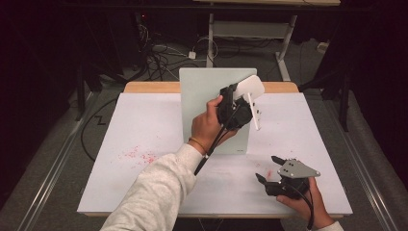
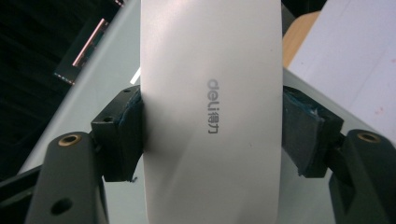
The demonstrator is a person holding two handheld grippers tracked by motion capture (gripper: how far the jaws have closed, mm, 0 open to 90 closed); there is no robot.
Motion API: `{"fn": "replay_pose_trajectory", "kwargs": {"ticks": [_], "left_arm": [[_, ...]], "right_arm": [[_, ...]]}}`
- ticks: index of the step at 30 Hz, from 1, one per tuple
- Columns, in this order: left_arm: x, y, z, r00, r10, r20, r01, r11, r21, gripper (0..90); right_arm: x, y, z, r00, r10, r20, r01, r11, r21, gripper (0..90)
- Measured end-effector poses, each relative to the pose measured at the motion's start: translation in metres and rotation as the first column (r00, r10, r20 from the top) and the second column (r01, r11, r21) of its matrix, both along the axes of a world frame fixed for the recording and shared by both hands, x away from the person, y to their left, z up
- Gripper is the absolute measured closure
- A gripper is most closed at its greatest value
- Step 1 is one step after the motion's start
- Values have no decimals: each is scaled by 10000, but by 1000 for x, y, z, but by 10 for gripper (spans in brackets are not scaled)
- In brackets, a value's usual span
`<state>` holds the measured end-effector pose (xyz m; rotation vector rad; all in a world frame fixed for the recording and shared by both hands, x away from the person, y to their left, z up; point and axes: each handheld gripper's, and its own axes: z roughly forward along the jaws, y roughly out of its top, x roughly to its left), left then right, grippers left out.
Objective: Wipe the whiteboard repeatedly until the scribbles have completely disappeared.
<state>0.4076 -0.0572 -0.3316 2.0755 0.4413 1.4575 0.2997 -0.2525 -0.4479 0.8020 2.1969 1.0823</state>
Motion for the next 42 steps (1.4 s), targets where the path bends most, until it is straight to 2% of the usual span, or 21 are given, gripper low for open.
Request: {"fn": "replay_pose_trajectory", "kwargs": {"ticks": [3,6,9,14,16,19,23,24,26,30,31,32,36,37,38,40,41,42], "left_arm": [[2,-7,4,9996,141,228,-142,9999,48,290],[1,-13,1,9989,218,419,-226,9996,191,291],[-2,-17,-7,9991,58,413,-82,9983,581,291],[-6,-13,-15,9999,-116,125,109,9983,573,290],[-5,-6,-12,9997,-181,-189,185,9996,192,291],[-3,12,-3,9991,-55,-414,32,9984,-564,291],[-2,38,0,9986,286,-442,-333,9933,-1104,290],[-3,43,-2,9985,342,-429,-388,9930,-1118,290],[-6,49,-11,9978,609,-246,-628,9943,-856,290],[-14,63,-36,9965,829,-74,-832,9932,-813,290],[-14,63,-36,9965,829,-74,-832,9932,-813,290],[-16,64,-42,9955,944,-68,-946,9912,-929,290],[-15,60,-38,9957,920,-147,-930,9907,-993,290],[-13,52,-34,9964,839,82,-831,9939,-725,290],[-13,52,-34,9964,839,82,-831,9939,-725,290],[-12,41,-33,9972,739,104,-731,9955,-602,290],[-11,29,-31,9978,643,181,-633,9967,-503,290],[-11,29,-31,9978,643,181,-633,9967,-503,291]], "right_arm": [[0,0,-1,10000,54,25,-53,10000,-79,229],[0,-1,-1,10000,9,-22,-9,10000,-56,228],[1,-1,-2,10000,35,-42,-36,10000,-49,228],[1,-1,-2,10000,-5,-55,5,10000,-54,228],[1,-1,-2,10000,-32,-74,31,10000,-60,228],[1,-1,-2,10000,12,-50,-13,10000,-78,228],[1,-2,-2,10000,-26,-48,26,10000,-1,228],[1,-2,-2,10000,-26,-48,26,10000,-1,228],[2,-2,-2,10000,-40,-81,40,10000,-16,228],[1,0,-2,10000,-24,-47,23,10000,-72,228],[1,0,-2,10000,-24,-81,23,9999,-106,228],[2,0,-2,10000,18,-23,-19,9998,-172,228],[2,1,-3,9999,18,-100,-20,9999,-159,228],[2,2,-3,10000,15,-91,-16,9999,-135,228],[2,2,-3,10000,20,-87,-22,9999,-147,228],[3,2,-4,9998,-31,-202,28,9999,-135,228],[3,2,-5,9998,-16,-200,13,9999,-154,229],[4,2,-5,9998,54,-199,-58,9998,-210,229]]}}
